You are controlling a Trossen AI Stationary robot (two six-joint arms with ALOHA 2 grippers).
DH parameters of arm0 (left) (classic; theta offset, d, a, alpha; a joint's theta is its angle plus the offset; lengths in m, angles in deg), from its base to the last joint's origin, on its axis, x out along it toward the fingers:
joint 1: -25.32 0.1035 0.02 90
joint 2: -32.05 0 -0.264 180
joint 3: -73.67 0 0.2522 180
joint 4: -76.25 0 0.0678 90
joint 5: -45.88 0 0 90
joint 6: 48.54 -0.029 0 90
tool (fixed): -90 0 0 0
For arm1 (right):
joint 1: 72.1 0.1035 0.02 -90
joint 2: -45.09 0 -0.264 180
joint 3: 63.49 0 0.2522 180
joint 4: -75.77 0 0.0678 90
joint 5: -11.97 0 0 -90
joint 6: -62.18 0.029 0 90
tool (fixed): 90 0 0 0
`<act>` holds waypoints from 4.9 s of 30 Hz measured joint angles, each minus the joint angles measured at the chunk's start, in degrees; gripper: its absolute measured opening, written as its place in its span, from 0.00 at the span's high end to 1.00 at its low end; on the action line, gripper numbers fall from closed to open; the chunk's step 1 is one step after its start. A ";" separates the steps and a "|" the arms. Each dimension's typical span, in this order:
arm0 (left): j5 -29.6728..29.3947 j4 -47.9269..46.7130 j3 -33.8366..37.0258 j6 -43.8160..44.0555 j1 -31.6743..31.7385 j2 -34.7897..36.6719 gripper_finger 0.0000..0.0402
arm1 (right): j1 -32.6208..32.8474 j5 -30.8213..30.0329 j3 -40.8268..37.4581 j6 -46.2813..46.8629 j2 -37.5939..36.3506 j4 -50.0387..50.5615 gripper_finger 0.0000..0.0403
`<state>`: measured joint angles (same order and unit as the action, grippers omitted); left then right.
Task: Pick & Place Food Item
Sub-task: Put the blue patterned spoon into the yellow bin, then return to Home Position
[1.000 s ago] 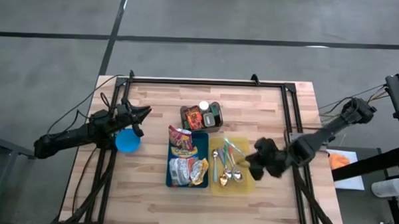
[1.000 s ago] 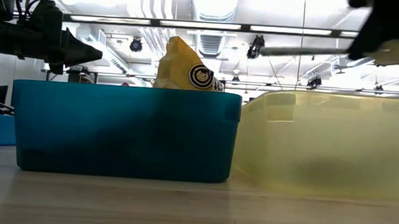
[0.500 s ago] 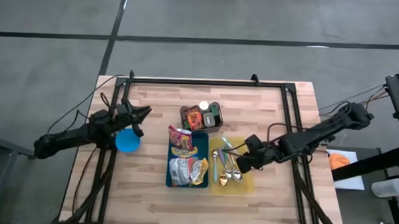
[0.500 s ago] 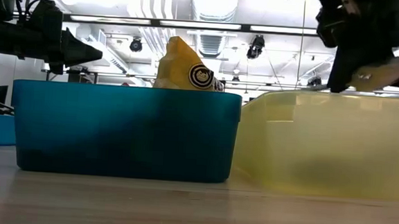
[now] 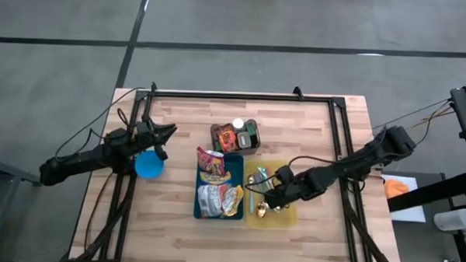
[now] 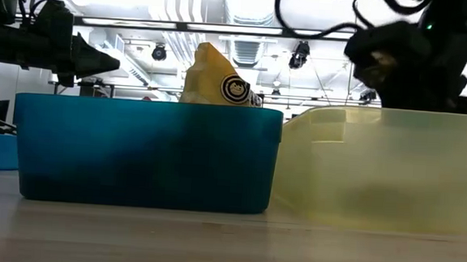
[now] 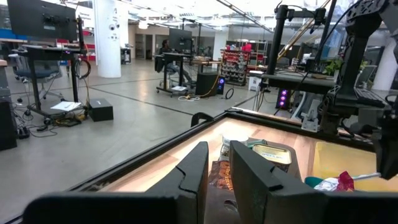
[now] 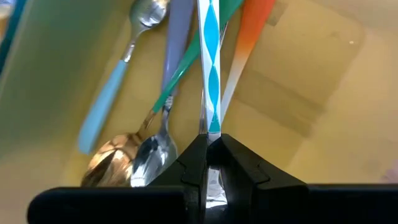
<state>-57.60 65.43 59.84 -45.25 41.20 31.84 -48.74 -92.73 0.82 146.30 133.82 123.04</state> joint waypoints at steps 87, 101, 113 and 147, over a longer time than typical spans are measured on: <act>0.00 0.00 0.00 0.01 0.01 -0.39 0.83 | 1.06 -4.58 -34.09 -76.99 -70.16 -37.97 0.73; -0.09 0.00 0.00 0.01 -0.01 -0.65 0.83 | 1.24 -3.55 -45.10 -80.88 -88.29 -37.19 0.73; -0.02 0.00 0.00 0.00 -0.02 -1.13 0.83 | 1.42 -0.14 -49.04 -80.51 -88.66 -37.12 0.73; -0.02 0.00 0.00 0.01 0.02 -1.13 0.83 | 1.40 3.17 -49.08 -76.74 -85.22 -33.28 0.73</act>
<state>-57.62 65.43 59.84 -45.24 41.22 30.70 -47.35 -89.56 -48.26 69.56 48.60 89.76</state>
